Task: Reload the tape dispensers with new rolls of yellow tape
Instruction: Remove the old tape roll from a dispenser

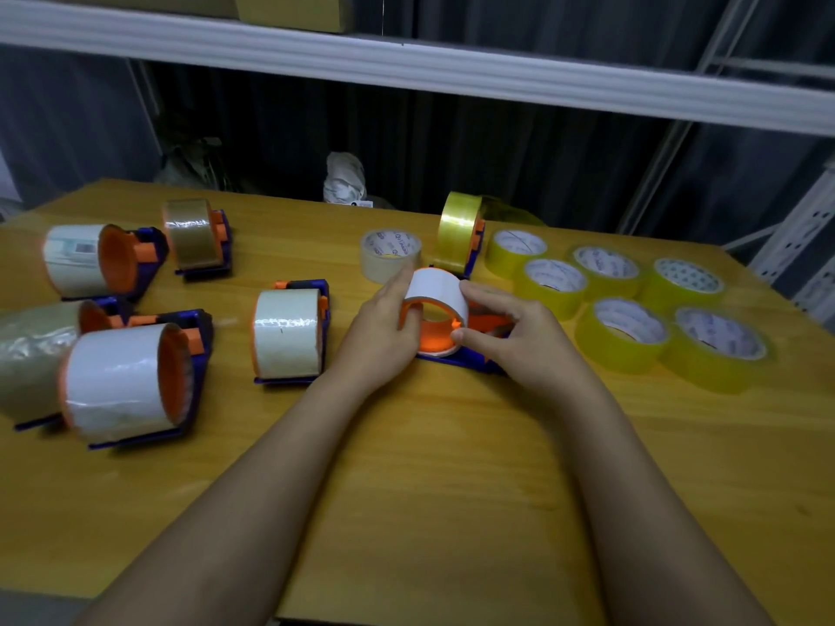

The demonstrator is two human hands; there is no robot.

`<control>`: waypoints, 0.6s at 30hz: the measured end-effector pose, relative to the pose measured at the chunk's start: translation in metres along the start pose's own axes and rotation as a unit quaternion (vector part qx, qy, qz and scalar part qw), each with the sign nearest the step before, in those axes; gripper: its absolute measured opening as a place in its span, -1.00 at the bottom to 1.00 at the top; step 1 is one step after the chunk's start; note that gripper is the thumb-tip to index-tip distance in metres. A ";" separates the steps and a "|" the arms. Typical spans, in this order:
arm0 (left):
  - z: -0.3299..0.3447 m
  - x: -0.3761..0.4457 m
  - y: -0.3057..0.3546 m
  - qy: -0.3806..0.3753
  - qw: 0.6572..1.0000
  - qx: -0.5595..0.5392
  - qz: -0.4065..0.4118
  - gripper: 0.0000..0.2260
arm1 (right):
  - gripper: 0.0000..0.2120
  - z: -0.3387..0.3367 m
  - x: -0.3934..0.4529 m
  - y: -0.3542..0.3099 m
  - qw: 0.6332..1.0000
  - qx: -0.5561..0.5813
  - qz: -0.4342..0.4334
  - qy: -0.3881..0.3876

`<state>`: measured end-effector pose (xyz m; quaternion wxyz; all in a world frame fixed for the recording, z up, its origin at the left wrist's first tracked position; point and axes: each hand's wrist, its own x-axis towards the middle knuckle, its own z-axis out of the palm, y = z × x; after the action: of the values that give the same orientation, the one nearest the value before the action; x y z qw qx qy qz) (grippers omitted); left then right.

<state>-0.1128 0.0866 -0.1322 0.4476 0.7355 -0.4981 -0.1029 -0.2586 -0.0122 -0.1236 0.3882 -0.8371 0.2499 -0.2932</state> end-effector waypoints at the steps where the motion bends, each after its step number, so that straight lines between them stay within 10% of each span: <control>1: 0.000 0.000 0.000 -0.002 1.000 0.001 0.000 -0.52 | -0.45 0.000 0.000 0.000 1.000 0.002 0.000 -0.002; 18: 0.004 -0.001 0.003 0.014 0.998 0.048 0.024 -0.49 | -0.47 0.000 0.002 -0.004 0.997 -0.055 -0.016 0.045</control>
<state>-0.1173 0.0846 -0.1322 0.4214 0.7453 -0.5134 -0.0581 -0.2563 -0.0111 -0.1195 0.3255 -0.8471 0.2695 -0.3222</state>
